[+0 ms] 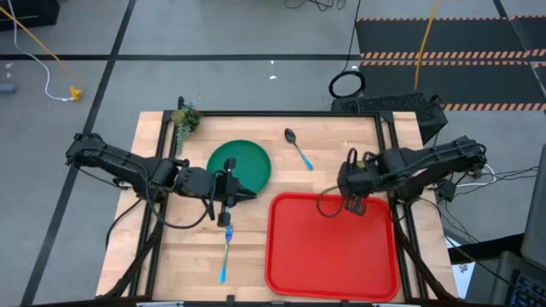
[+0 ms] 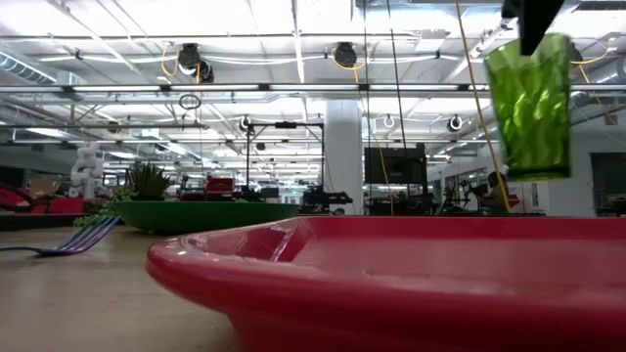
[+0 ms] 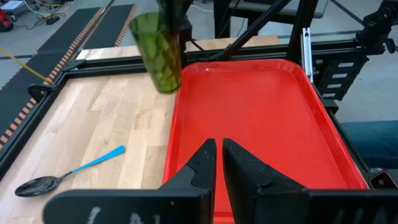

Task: Pick and place plate/cup/fork/spoon on tray
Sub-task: Put the green cup into the red tray

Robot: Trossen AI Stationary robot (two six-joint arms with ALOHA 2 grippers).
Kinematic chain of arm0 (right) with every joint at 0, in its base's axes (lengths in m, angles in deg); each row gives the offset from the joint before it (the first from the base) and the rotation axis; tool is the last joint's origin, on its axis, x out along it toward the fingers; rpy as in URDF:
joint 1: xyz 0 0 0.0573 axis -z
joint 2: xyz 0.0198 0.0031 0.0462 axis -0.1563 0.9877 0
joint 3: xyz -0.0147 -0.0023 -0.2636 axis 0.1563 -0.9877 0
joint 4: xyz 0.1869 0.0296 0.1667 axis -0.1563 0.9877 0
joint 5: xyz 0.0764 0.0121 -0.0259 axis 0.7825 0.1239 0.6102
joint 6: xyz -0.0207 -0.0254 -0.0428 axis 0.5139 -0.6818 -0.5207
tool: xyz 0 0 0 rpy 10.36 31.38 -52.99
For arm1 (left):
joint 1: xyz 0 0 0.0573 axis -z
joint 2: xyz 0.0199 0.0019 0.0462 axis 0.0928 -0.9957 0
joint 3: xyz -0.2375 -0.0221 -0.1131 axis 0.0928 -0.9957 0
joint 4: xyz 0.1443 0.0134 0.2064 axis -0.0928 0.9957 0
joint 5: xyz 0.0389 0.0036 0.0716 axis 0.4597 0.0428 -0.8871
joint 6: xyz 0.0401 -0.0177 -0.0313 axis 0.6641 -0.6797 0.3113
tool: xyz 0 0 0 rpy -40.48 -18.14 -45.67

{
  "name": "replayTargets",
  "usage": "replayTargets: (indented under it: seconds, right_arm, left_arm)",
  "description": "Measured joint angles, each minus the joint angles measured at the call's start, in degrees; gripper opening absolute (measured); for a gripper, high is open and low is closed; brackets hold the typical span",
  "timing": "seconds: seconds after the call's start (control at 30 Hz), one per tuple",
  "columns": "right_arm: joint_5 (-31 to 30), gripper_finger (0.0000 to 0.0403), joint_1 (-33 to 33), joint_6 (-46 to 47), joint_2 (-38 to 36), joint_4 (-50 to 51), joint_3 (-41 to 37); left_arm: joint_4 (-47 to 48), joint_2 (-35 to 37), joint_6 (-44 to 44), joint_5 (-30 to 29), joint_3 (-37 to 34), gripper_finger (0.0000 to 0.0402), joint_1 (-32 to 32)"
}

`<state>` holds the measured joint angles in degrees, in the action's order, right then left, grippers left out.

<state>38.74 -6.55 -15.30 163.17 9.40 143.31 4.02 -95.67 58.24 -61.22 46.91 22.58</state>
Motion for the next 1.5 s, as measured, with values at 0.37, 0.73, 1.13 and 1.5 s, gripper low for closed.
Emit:
replayTargets:
  seconds: [0.37, 0.73, 1.13, 1.5]
  right_arm:
    - [6.94, 0.0, -12.63, 16.2, -0.92, 0.54, 4.01]
    - [8.96, 0.0, -25.01, 33.29, -0.94, 0.61, 4.03]
    - [12.01, 0.0, -32.68, 45.84, -0.94, 0.6, -2.14]
    - [8.31, 0.0, -32.88, 46.01, -0.96, 0.54, -7.84]
  left_arm:
    - [-0.42, 0.0, 0.05, -0.02, 0.0, 0.0033, 0.13]
    - [-1.54, 0.0, 0.55, -0.02, 0.02, 0.0033, 0.13]
    - [-4.33, 0.0, -0.28, -0.02, 0.02, 0.0033, 0.13]
    - [-5.7, -2.14, -2.48, 0.02, 0.02, 0.0033, 0.6]
